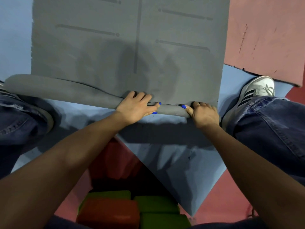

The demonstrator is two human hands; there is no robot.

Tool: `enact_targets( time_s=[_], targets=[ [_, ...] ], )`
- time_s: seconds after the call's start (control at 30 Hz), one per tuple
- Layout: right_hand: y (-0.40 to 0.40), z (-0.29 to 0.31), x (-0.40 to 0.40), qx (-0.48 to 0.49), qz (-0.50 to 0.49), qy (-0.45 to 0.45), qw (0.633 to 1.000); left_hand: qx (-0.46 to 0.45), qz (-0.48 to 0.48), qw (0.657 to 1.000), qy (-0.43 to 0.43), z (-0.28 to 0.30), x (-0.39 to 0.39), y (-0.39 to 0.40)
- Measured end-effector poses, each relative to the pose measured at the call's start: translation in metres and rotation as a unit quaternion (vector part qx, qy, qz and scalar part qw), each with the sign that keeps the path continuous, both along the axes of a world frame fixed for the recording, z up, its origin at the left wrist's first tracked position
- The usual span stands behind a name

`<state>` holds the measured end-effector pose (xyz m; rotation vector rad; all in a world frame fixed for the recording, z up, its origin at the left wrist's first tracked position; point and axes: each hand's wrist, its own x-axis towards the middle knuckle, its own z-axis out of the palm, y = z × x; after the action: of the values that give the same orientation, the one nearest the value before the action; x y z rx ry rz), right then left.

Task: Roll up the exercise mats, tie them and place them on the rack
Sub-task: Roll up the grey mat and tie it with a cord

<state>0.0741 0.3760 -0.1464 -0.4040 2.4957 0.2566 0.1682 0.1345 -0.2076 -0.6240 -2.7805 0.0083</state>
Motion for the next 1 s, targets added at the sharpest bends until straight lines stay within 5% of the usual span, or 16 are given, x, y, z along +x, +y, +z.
enact_targets(
  time_s=[0.17,0.33,0.7,1.0],
  targets=[
    [-0.003,0.000,0.001,-0.082,0.023,0.046,0.995,0.000,-0.010,1.000,0.000,-0.002,-0.002,-0.001],
    [-0.011,-0.003,0.013,-0.019,0.113,0.163,0.980,0.002,-0.018,1.000,-0.001,0.000,-0.005,-0.002],
    [-0.046,0.009,0.048,0.061,-0.085,0.035,0.994,0.003,-0.010,0.999,0.033,-0.003,-0.004,-0.001],
    [-0.070,0.002,0.043,-0.022,-0.246,-0.044,0.968,-0.024,-0.011,0.998,0.060,-0.009,-0.003,-0.002]
  ],
)
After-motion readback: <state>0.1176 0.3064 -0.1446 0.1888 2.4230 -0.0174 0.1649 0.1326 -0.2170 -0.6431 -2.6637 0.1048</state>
